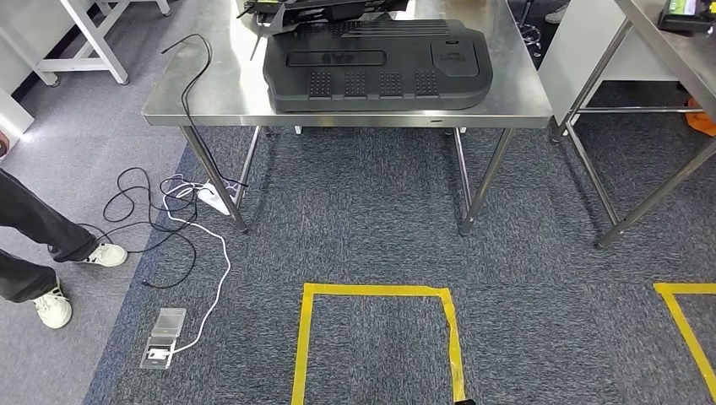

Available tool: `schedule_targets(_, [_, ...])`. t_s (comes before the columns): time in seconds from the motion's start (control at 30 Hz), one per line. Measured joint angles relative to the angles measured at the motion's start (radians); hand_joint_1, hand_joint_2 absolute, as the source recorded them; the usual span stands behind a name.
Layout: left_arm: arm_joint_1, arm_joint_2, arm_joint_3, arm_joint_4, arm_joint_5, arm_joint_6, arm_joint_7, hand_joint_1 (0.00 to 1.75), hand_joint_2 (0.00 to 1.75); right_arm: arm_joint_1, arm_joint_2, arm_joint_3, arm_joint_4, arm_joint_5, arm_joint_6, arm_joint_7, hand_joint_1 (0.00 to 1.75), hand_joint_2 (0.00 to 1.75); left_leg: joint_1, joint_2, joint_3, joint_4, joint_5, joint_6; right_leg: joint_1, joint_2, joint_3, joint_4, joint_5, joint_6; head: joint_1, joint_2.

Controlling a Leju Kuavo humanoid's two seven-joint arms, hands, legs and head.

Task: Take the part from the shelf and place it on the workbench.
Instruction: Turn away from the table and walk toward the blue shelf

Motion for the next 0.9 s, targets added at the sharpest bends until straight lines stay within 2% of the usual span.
schedule_targets(0.07, [0.001,0.000,0.000,0.000,0.000,0.000,-0.006,0.00,0.00,-0.001,0.002,0.000,0.000,0.000,-0.002,-0.001,0.00,0.00,-0.003,-0.001,0.078,-0.139,0.048,0.013,0.002,0.000,-0.003,0.002,0.003,0.004,0.000,0.000])
schedule_targets(0.1, [0.001,0.000,0.000,0.000,0.000,0.001,-0.008,0.00,0.00,-0.002,0.003,0.000,0.000,0.000,-0.002,-0.001,0.00,0.00,-0.006,-0.001,0.101,-0.186,0.060,0.018,0.002,0.000,-0.004,0.002,0.005,0.009,0.000,0.000])
schedule_targets(0.13, [0.001,0.000,0.000,0.000,0.000,0.002,-0.008,0.00,0.00,-0.002,0.005,0.000,0.000,0.000,-0.002,-0.001,0.00,0.00,-0.009,-0.002,0.109,-0.210,0.062,0.021,0.002,0.000,-0.006,0.002,0.009,0.014,0.000,0.000])
schedule_targets(0.2, [0.002,0.000,0.000,0.000,-0.001,0.002,-0.009,0.00,0.00,-0.002,0.008,0.000,0.000,0.000,-0.002,-0.001,0.00,0.00,-0.010,-0.001,0.107,-0.223,0.069,0.028,0.002,0.000,-0.009,0.000,0.014,0.027,0.000,0.000])
schedule_targets(0.27, [0.001,0.000,0.000,0.000,-0.003,0.001,-0.010,0.00,0.00,-0.002,0.009,0.000,0.000,0.000,-0.003,-0.002,0.00,0.00,-0.004,0.002,0.107,-0.238,0.081,0.041,0.002,0.001,-0.018,0.021,-0.005,0.038,0.003,0.000])
schedule_targets(0.3, [0.000,0.000,0.000,0.000,-0.006,-0.001,-0.011,0.00,0.00,-0.002,0.009,0.000,0.000,0.000,-0.005,-0.004,0.00,0.00,-0.001,0.004,0.106,-0.245,0.087,0.048,0.002,0.002,-0.033,0.057,-0.032,0.042,0.008,0.000])
schedule_targets(0.37, [-0.001,0.000,0.000,0.000,-0.011,-0.006,-0.012,0.00,0.00,-0.001,0.009,0.000,0.000,0.000,-0.012,-0.015,0.00,0.00,-0.003,0.007,0.099,-0.245,0.093,0.054,0.000,0.004,-0.083,0.175,-0.100,0.048,0.017,0.000])
schedule_targets(0.4, [-0.001,0.000,0.000,0.000,-0.013,-0.008,-0.012,0.00,0.00,0.000,0.009,-0.001,0.000,0.000,-0.018,-0.024,0.00,0.00,-0.004,0.008,0.094,-0.242,0.094,0.055,-0.001,0.004,-0.105,0.231,-0.122,0.051,0.019,0.000])
schedule_targets(0.43, [-0.001,0.000,0.000,0.000,-0.014,-0.009,-0.012,0.00,0.00,0.001,0.009,-0.001,0.000,0.000,-0.024,-0.033,0.00,0.00,-0.004,0.008,0.090,-0.238,0.094,0.055,-0.002,0.003,-0.113,0.261,-0.126,0.053,0.020,0.000])
schedule_targets(0.47, [-0.001,0.000,0.000,0.000,-0.015,-0.010,-0.012,0.00,0.00,0.003,0.009,-0.001,0.000,0.000,-0.032,-0.042,0.00,0.00,-0.004,0.009,0.087,-0.234,0.094,0.055,-0.002,0.003,-0.104,0.253,-0.111,0.055,0.021,0.000])
schedule_targets(0.5, [-0.001,0.000,0.000,0.000,-0.016,-0.011,-0.013,0.00,0.00,0.003,0.009,-0.001,0.000,-0.001,-0.040,-0.052,0.00,0.00,-0.003,0.009,0.085,-0.228,0.093,0.053,-0.004,0.002,-0.076,0.206,-0.080,0.055,0.022,0.000])
schedule_targets(0.57, [-0.002,0.000,0.000,0.000,-0.019,-0.013,-0.017,0.00,0.00,0.001,0.010,-0.002,0.000,-0.003,-0.053,-0.072,0.00,0.00,-0.004,0.011,0.079,-0.214,0.088,0.045,-0.003,-0.008,-0.010,0.075,-0.027,0.053,0.026,0.000])
schedule_targets(0.6, [-0.002,0.000,0.000,0.001,-0.020,-0.014,-0.019,0.00,0.00,-0.001,0.011,-0.002,0.000,-0.005,-0.058,-0.082,0.00,0.00,-0.006,0.012,0.075,-0.207,0.087,0.040,-0.002,-0.012,0.009,0.032,-0.015,0.049,0.028,0.000])
schedule_targets(0.63, [-0.003,0.000,0.000,0.001,-0.021,-0.014,-0.021,0.00,0.00,-0.002,0.012,-0.002,0.000,-0.007,-0.061,-0.088,0.00,0.00,-0.009,0.013,0.071,-0.202,0.086,0.035,-0.001,-0.014,0.014,0.012,-0.014,0.044,0.027,0.000])
schedule_targets(0.73, [-0.005,0.000,0.000,0.001,-0.022,-0.015,-0.022,0.00,0.00,0.001,0.013,-0.002,0.000,-0.009,-0.067,-0.096,0.00,0.00,-0.009,0.016,0.065,-0.194,0.085,0.020,0.000,-0.007,0.006,0.009,-0.008,0.026,0.019,0.000])
schedule_targets(0.8, [-0.007,0.000,0.000,0.001,-0.023,-0.015,-0.022,0.00,0.00,0.001,0.013,-0.002,0.000,-0.009,-0.069,-0.098,0.00,0.00,-0.006,0.011,0.047,-0.146,0.046,0.009,-0.003,-0.005,0.001,0.005,0.001,0.012,0.011,0.000])
schedule_targets(0.9, [-0.009,0.000,0.000,0.001,-0.023,-0.015,-0.023,0.00,0.00,0.001,0.015,-0.002,0.000,-0.009,-0.071,-0.099,0.00,0.00,-0.003,0.005,-0.026,0.034,-0.050,-0.001,-0.001,0.001,-0.011,0.005,0.008,0.002,0.001,0.000])
